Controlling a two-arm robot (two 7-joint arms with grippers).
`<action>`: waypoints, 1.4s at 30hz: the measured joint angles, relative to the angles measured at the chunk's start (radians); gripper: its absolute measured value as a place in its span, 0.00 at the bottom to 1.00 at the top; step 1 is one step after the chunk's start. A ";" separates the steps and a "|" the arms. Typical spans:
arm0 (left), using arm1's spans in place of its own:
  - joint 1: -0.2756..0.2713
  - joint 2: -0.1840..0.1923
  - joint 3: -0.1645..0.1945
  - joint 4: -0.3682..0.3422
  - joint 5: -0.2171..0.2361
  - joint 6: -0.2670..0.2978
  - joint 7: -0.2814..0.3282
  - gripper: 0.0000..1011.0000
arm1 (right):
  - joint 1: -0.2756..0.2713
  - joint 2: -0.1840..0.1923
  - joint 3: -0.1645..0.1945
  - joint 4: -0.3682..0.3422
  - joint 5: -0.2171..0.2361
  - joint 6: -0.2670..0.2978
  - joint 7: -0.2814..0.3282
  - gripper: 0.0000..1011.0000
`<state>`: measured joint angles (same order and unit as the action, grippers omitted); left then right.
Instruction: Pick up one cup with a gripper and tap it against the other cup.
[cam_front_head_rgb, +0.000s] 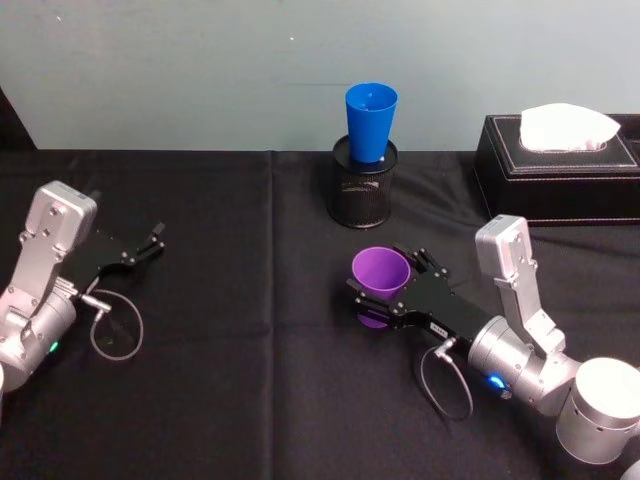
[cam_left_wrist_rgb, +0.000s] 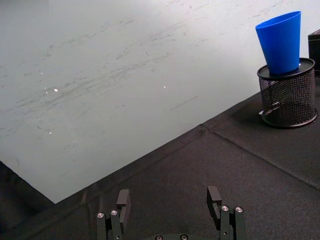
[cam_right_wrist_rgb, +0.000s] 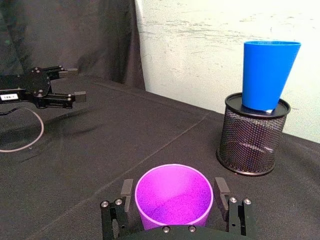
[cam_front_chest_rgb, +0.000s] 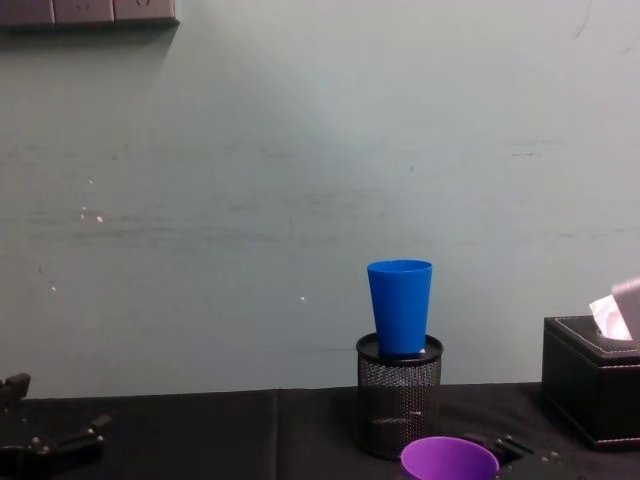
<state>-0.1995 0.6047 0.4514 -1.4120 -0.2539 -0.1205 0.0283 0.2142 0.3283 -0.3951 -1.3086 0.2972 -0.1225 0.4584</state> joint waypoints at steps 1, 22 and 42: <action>0.000 0.000 0.000 0.000 0.000 0.000 0.000 0.99 | 0.000 0.000 0.000 0.000 0.000 0.000 0.000 0.99; 0.000 0.000 0.000 0.000 0.000 0.000 0.000 0.99 | -0.032 -0.014 0.058 -0.132 0.031 0.003 -0.063 0.99; 0.000 0.000 0.000 0.000 0.000 0.000 0.000 0.99 | -0.100 -0.147 0.208 -0.151 -0.132 0.087 -0.475 0.99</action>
<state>-0.1995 0.6047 0.4514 -1.4120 -0.2539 -0.1205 0.0283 0.1137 0.1811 -0.1870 -1.4595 0.1652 -0.0356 -0.0165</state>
